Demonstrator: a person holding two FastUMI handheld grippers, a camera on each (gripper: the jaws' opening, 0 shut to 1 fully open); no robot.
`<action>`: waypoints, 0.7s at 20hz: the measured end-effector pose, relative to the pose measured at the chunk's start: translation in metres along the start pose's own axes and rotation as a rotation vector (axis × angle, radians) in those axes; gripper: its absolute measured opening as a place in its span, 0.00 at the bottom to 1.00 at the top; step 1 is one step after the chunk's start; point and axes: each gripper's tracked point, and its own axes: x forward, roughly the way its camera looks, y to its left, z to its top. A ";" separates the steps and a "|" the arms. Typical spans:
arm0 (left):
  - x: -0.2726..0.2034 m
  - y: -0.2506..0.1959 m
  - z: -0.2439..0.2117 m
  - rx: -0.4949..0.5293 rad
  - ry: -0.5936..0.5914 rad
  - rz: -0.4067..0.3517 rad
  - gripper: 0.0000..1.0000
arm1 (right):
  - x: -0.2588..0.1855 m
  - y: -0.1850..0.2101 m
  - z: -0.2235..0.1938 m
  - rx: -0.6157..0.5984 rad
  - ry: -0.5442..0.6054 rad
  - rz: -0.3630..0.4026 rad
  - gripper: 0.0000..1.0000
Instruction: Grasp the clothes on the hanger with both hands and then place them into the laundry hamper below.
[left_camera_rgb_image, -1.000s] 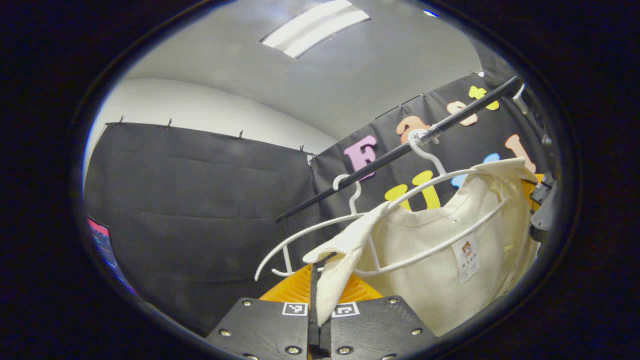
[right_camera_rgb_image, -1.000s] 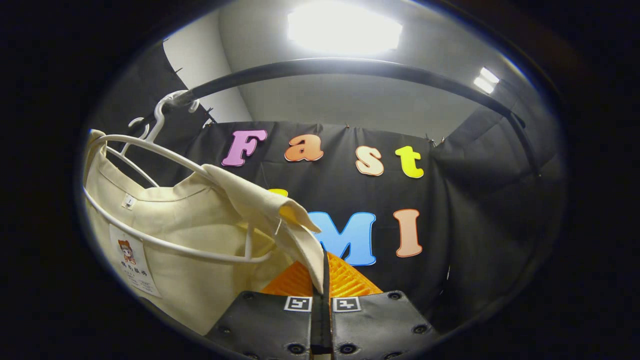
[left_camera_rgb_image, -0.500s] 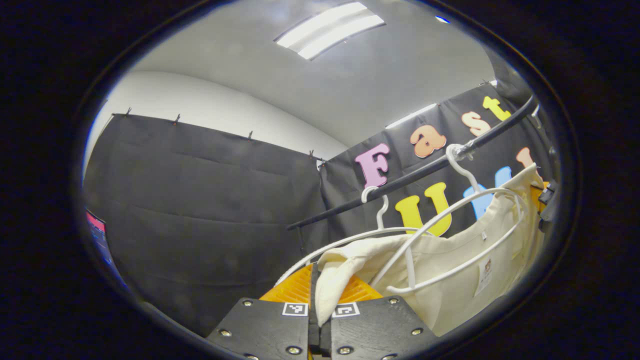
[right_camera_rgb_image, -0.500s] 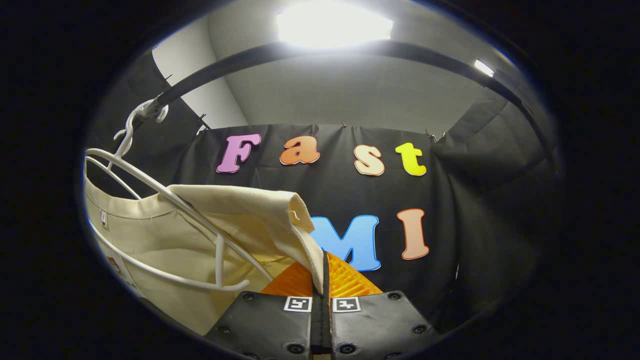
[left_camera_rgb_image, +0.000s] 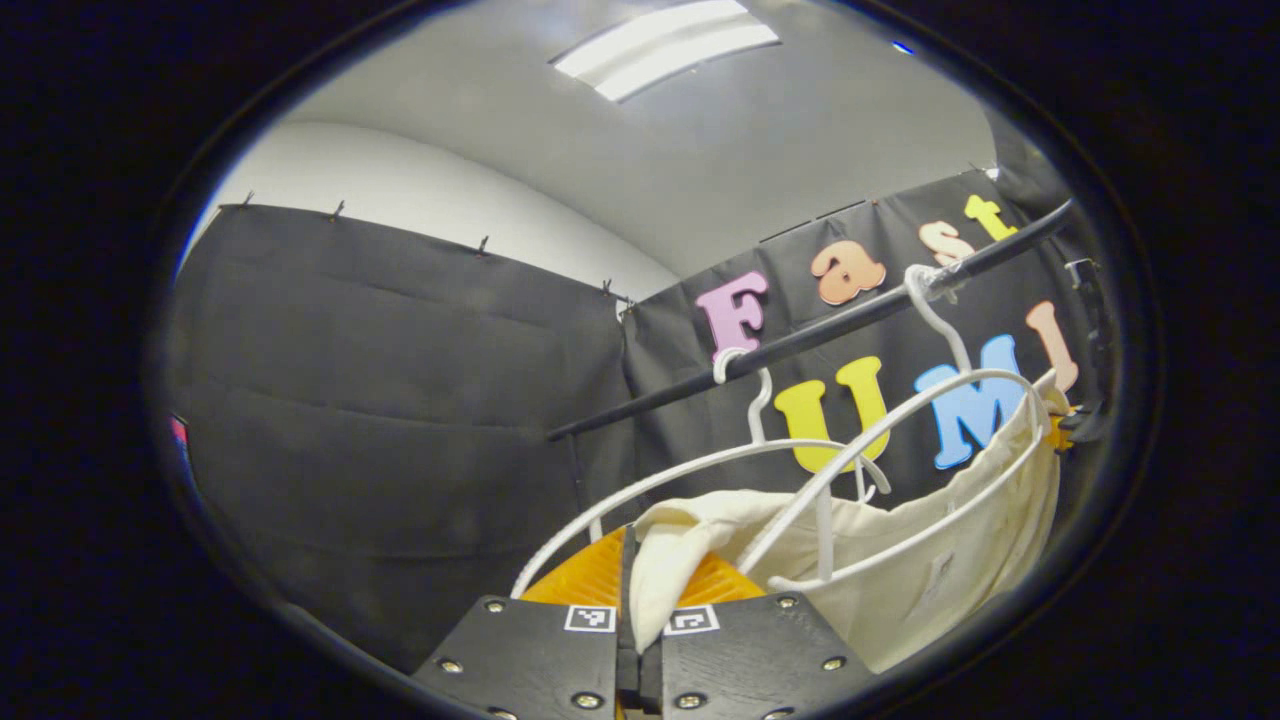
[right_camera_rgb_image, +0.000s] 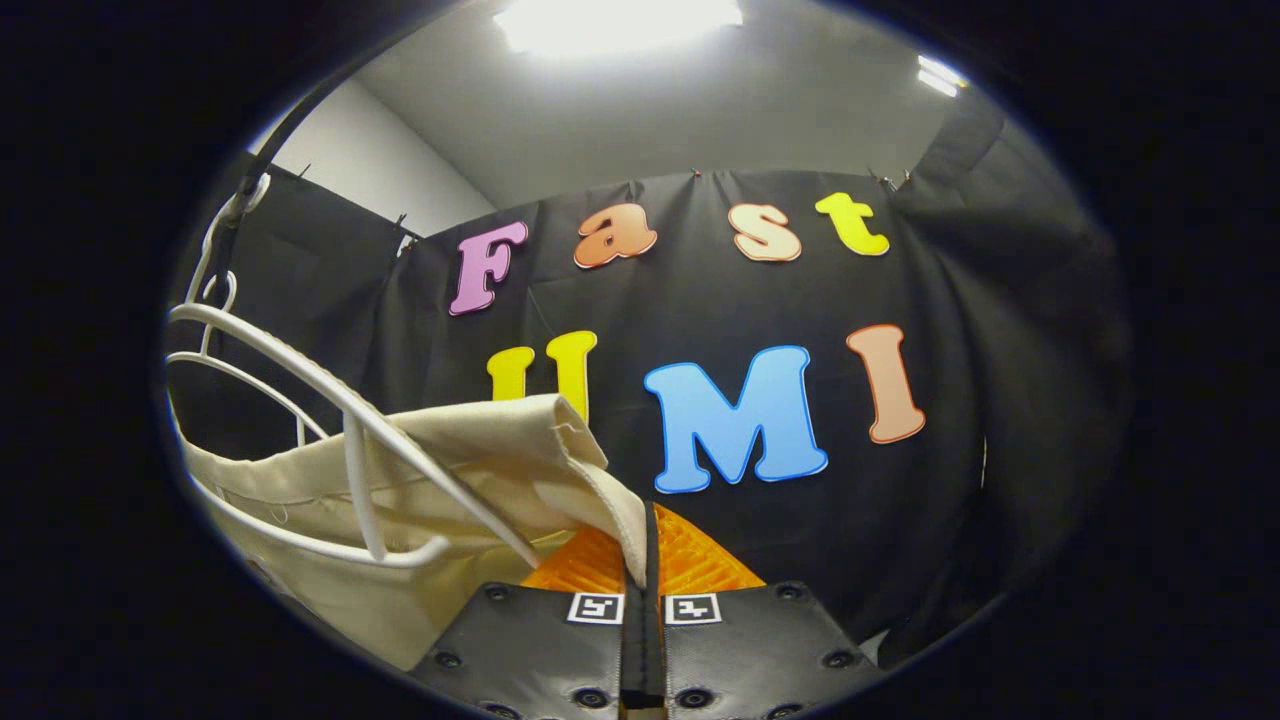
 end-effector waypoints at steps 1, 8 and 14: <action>0.002 -0.002 -0.005 -0.001 0.003 -0.004 0.02 | -0.001 -0.001 -0.008 0.000 0.011 0.002 0.01; 0.009 -0.010 -0.029 -0.013 0.016 0.006 0.02 | -0.015 0.004 -0.034 -0.027 0.044 0.036 0.01; 0.008 -0.012 -0.039 0.005 0.031 0.001 0.02 | -0.025 0.001 -0.068 -0.010 0.131 0.054 0.01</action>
